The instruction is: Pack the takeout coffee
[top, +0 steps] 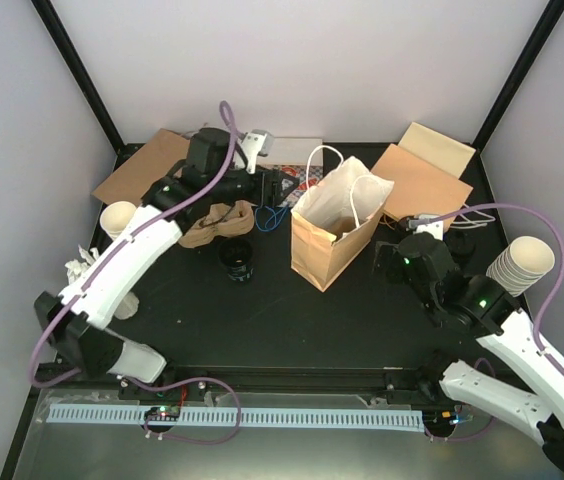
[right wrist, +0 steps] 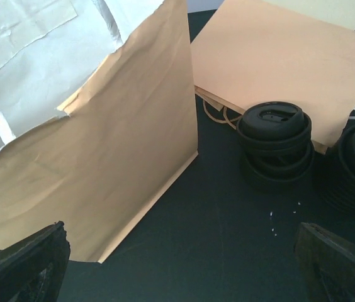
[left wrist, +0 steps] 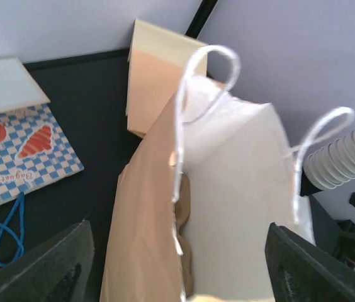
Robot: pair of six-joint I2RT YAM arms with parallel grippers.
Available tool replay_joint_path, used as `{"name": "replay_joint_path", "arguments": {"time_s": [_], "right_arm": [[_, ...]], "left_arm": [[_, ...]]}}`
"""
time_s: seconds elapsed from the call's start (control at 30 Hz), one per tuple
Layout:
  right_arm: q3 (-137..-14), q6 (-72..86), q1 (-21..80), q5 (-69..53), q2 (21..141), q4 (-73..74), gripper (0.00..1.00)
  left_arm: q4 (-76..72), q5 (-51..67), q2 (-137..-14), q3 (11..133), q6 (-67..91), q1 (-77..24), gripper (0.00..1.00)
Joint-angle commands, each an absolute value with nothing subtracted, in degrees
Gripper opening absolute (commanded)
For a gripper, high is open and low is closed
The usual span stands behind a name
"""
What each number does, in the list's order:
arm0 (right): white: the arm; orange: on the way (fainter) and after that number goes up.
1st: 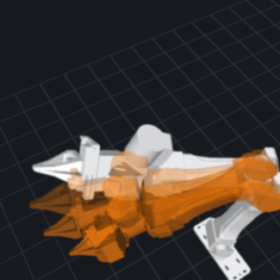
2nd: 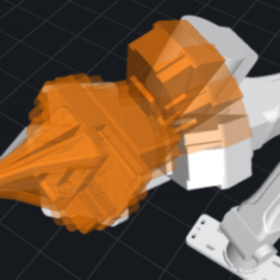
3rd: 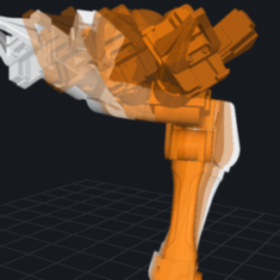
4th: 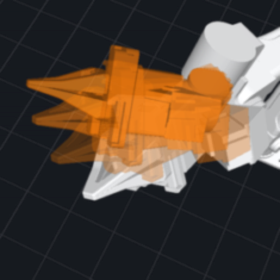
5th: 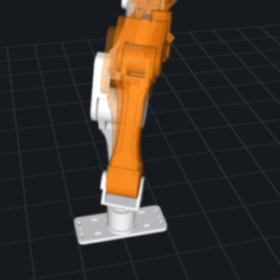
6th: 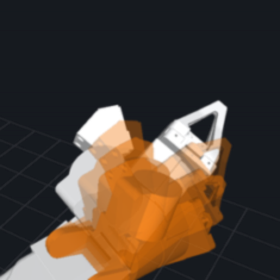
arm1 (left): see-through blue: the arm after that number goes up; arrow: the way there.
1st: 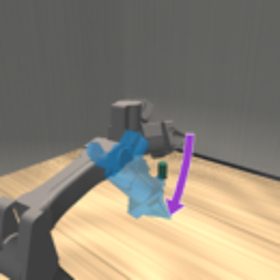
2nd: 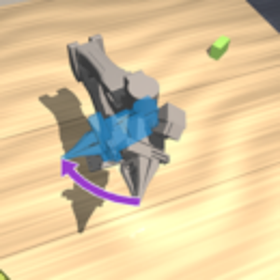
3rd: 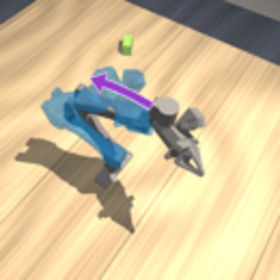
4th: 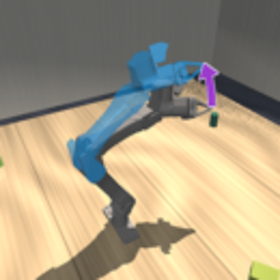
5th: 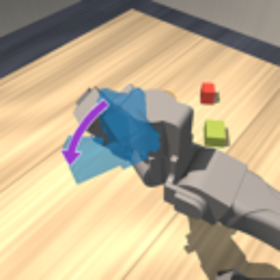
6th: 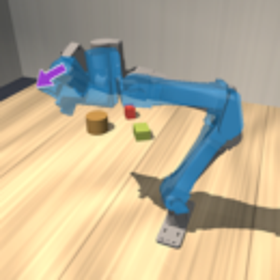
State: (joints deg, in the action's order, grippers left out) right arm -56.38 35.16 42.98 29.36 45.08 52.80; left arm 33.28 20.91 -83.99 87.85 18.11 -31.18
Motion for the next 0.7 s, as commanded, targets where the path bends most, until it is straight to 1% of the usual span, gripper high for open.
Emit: {"name": "replay_joint_path", "arguments": {"time_s": [0.0, 0.13, 0.37, 0.57, 0.67], "right_arm": [[-55.9, 37.0, 42.7, 28.8, 43.8, 51.9, 1.0], [-55.9, 37.1, 42.7, 28.2, 44.0, 52.8, 1.0], [-57.1, 42.0, 42.7, 26.5, 46.8, 57.9, 1.0], [-56.1, 42.4, 42.8, 22.3, 50.1, 59.7, 1.0], [-54.7, 42.9, 42.7, 21.0, 50.8, 59.4, 1.0]], "left_arm": [[31.9, 21.0, -77.4, 84.6, 18.3, -30.9, 0.81], [33.5, 18.0, -70.7, 81.5, 18.1, -30.8, 0.98], [46.7, 11.9, -64.4, 79.4, 18.9, -30.8, 0.99], [53.0, 6.3, -54.2, 72.4, 21.4, -30.8, 0.99], [57.2, 5.1, -51.6, 70.5, 22.2, -30.8, 0.99]]}}
